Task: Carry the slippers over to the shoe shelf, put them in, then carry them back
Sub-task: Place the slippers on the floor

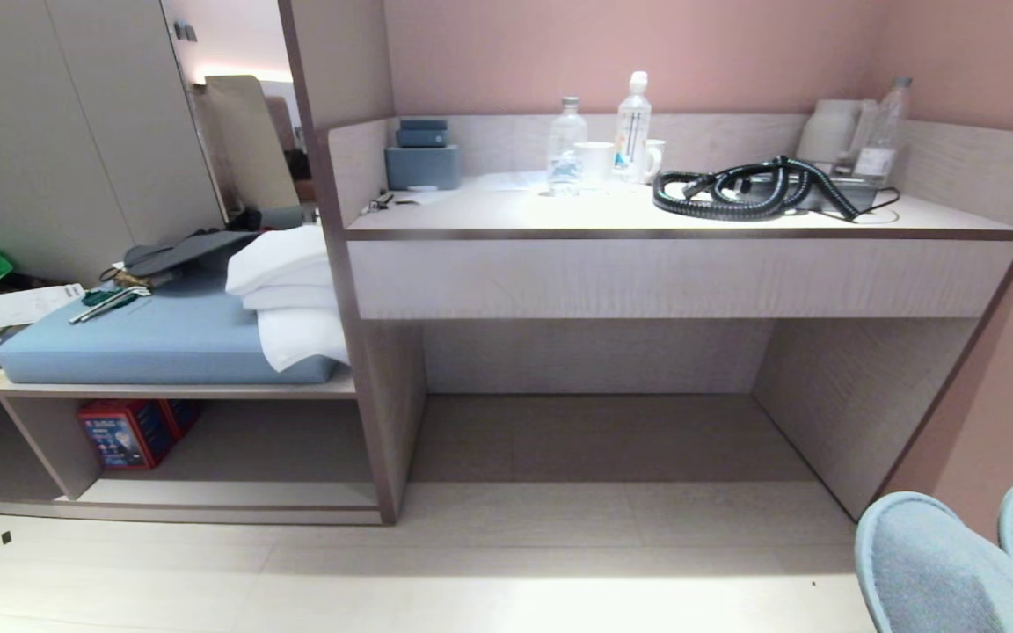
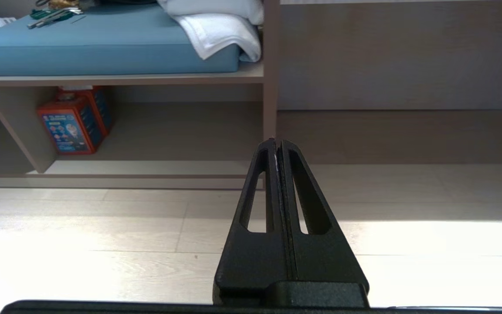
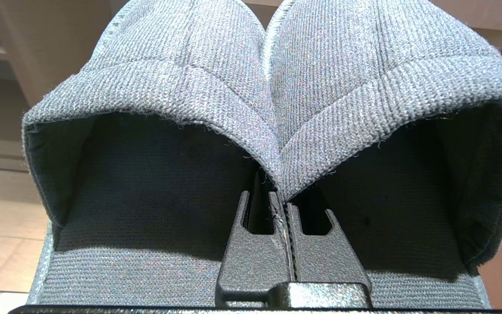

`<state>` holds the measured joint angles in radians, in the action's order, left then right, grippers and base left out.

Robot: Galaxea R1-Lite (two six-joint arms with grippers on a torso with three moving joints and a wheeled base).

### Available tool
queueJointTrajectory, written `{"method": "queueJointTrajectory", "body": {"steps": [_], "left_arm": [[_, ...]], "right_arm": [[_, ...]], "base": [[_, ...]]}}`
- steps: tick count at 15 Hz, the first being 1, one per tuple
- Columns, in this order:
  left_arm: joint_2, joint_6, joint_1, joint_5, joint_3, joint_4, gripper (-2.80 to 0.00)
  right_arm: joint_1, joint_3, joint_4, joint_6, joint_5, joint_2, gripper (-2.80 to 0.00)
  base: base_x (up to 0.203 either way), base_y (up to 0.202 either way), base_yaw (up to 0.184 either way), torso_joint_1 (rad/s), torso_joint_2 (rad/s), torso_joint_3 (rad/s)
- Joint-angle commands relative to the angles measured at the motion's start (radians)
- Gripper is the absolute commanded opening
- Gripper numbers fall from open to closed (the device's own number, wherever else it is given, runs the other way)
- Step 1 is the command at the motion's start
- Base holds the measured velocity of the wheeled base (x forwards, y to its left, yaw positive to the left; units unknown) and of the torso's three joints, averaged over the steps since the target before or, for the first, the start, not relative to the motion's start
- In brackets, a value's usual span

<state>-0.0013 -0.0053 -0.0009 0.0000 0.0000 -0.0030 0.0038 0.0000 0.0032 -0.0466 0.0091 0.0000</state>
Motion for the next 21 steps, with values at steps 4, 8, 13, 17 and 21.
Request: {"method": "queueJointTrajectory", "body": {"steps": [4,8,13,17,21], "left_arm": [[0.001,-0.001,0.000,0.000,0.000,0.000,-2.80],[0.001,-0.001,0.000,0.000,0.000,0.000,-2.80],[0.001,0.001,0.001,0.000,0.000,0.000,-2.80],[0.001,0.001,0.001,0.000,0.000,0.000,-2.80],[0.001,-0.001,0.001,0.000,0.000,0.001,-2.80]], "right_arm": [[0.001,0.000,0.000,-0.001,0.000,0.000,-2.80],[0.001,0.000,0.000,-0.001,0.000,0.002,-2.80],[0.001,0.000,0.000,-0.001,0.000,0.002,-2.80],[0.001,0.000,0.000,-0.001,0.000,0.002,-2.80],[0.001,0.000,0.000,-0.001,0.000,0.002,-2.80]], "base": [[0.000,-0.194,0.000,0.004,0.00,0.005],[0.000,-0.193,0.001,0.005,0.00,-0.003],[0.000,-0.052,0.000,0.001,0.00,0.001],[0.000,0.000,0.000,0.000,0.00,0.000],[0.000,0.000,0.000,0.002,0.00,-0.081]]}}
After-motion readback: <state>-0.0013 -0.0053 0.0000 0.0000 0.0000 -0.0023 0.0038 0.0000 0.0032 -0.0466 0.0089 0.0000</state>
